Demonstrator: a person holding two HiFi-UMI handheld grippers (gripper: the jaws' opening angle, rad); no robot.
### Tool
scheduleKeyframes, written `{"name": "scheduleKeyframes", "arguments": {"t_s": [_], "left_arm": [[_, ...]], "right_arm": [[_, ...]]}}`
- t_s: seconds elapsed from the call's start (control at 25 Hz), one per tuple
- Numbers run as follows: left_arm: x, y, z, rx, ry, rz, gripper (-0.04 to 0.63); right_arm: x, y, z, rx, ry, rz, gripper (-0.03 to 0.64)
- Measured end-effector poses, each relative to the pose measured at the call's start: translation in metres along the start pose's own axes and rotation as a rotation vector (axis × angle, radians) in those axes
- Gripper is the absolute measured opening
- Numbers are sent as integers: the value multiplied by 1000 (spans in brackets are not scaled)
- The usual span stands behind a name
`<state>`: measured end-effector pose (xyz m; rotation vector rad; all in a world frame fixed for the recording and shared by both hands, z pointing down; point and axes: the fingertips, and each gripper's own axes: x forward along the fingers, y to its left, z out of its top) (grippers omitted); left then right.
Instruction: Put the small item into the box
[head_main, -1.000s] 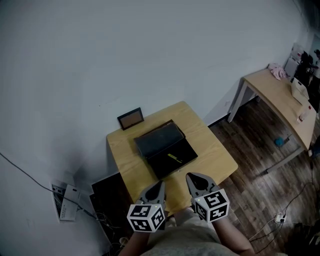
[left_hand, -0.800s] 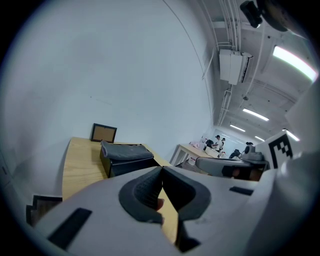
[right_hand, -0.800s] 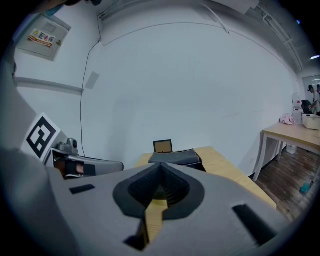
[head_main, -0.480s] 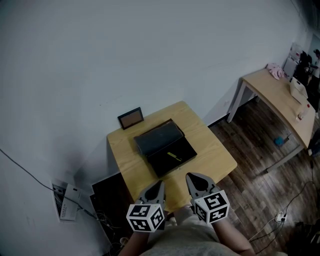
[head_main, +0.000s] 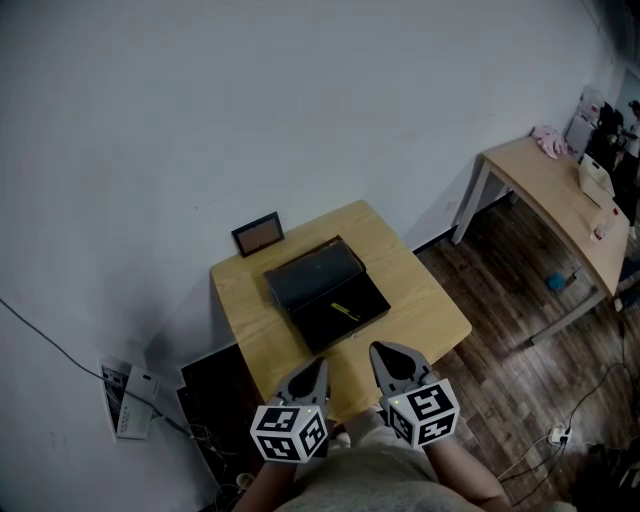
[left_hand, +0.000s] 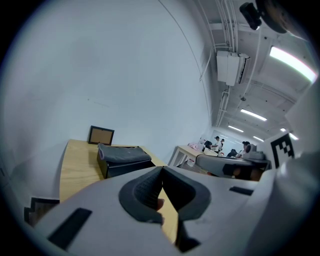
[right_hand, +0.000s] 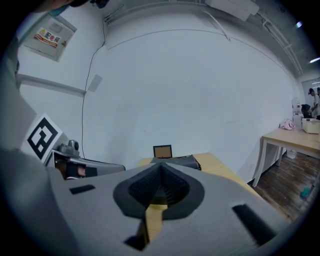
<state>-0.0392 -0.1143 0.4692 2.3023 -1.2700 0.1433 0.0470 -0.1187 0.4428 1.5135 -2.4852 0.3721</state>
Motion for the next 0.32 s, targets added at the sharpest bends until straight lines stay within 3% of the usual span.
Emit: {"name": "scheduleKeyframes", "arguments": {"t_s": [0.32], "left_arm": [[7, 0, 1, -6, -1, -3, 3]], "right_arm": [[4, -3, 4, -14, -6, 8, 0]]}}
